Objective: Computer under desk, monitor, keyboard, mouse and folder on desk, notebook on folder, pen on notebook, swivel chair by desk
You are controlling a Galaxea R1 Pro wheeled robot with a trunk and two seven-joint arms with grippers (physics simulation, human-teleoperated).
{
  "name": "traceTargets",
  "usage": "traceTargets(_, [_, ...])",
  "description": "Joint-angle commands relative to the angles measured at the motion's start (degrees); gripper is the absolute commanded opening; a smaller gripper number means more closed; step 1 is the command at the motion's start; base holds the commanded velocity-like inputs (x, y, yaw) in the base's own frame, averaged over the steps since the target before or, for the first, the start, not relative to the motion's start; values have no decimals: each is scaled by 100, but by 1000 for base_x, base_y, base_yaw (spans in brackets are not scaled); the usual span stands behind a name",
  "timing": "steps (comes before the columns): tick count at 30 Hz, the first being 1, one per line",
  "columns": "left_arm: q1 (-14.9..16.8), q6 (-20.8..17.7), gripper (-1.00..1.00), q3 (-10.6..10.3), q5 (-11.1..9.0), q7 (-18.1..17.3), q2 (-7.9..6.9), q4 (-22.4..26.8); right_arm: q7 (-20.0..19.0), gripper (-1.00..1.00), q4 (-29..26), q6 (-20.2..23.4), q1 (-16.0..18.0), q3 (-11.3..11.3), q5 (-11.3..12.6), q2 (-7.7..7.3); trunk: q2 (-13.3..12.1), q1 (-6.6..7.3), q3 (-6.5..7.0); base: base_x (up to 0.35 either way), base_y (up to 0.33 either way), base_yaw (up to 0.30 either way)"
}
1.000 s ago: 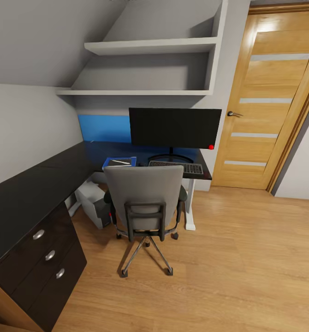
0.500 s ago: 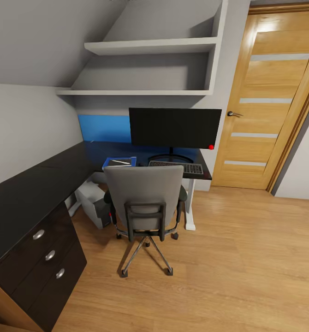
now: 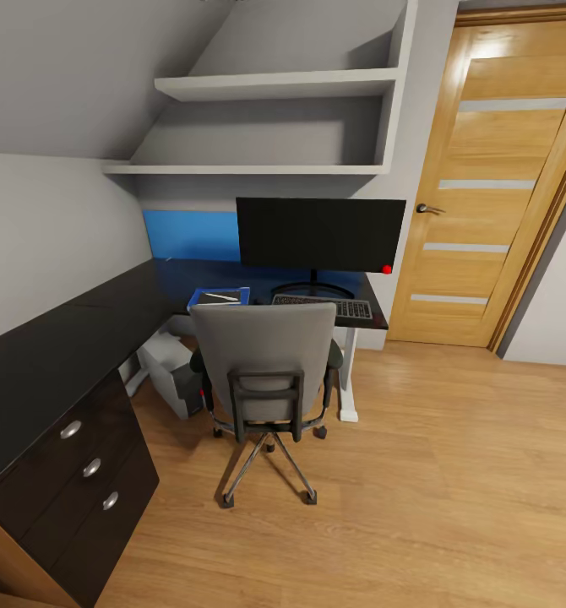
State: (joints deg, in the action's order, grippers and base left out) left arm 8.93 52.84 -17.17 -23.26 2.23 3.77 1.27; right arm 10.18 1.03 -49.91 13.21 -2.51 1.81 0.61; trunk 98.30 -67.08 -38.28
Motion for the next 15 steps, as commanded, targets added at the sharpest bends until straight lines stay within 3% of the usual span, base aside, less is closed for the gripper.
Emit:
traceTargets(1, [4,16,100,-49,-30,23,1,-4,-21,100,11,-26,6,-21,16,1,3,1,-5,0,0,0])
traceTargets(15, [4,16,100,-49,-30,24,1,-4,-21,100,11,-26,6,-21,19,1,3,1,-5,0,0,0])
